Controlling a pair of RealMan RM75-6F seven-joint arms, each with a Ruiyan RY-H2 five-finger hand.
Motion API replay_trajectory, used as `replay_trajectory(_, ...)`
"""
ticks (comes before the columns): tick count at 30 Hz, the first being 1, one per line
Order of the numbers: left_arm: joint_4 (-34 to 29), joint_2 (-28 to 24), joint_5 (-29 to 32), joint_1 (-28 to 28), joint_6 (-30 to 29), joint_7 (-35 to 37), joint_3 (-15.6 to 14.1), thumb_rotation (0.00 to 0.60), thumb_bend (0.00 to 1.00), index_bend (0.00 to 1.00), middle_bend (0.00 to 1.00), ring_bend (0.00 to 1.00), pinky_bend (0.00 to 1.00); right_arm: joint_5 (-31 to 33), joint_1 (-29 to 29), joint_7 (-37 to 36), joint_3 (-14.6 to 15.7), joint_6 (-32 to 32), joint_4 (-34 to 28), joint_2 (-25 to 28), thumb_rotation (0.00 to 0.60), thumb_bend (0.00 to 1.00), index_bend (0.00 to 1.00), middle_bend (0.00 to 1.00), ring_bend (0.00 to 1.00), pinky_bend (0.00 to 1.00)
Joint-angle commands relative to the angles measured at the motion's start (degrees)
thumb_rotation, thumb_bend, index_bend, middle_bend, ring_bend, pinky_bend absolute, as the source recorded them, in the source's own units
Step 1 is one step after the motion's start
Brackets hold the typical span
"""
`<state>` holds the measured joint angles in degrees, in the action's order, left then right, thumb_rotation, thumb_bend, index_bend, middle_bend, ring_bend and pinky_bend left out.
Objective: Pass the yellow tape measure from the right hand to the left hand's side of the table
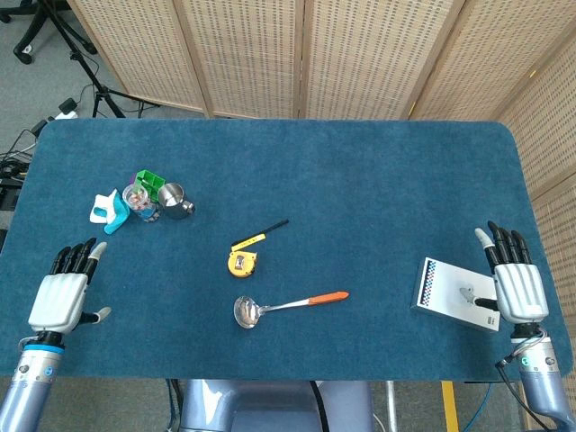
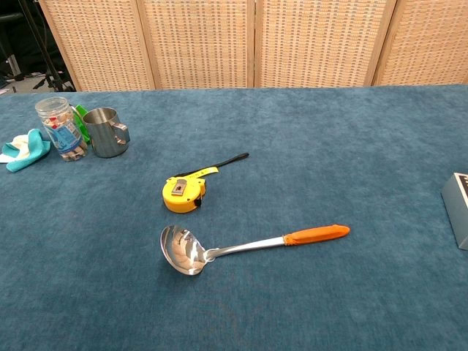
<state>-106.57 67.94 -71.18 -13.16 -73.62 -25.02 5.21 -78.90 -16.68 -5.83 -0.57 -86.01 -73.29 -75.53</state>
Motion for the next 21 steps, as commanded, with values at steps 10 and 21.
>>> replay_trajectory(10, -3.20, 0.02, 12.89, -10.95, 11.68, -5.92, 4.55, 0.600, 0.06, 0.00, 0.00, 0.00, 0.00, -1.41, 1.50, -0.63, -2.10, 0.15, -1.23, 0.85, 0.600, 0.00, 0.00, 0.00, 0.00, 0.00)
replay_trajectory(21, -3.88, 2.16, 25.80, -20.33, 15.51, -11.24, 7.62, 0.600, 0.07, 0.00, 0.00, 0.00, 0.00, -1.91, 2.45, -1.43, -3.74, 0.92, -1.60, 1.21, 0.600, 0.00, 0.00, 0.00, 0.00, 0.00)
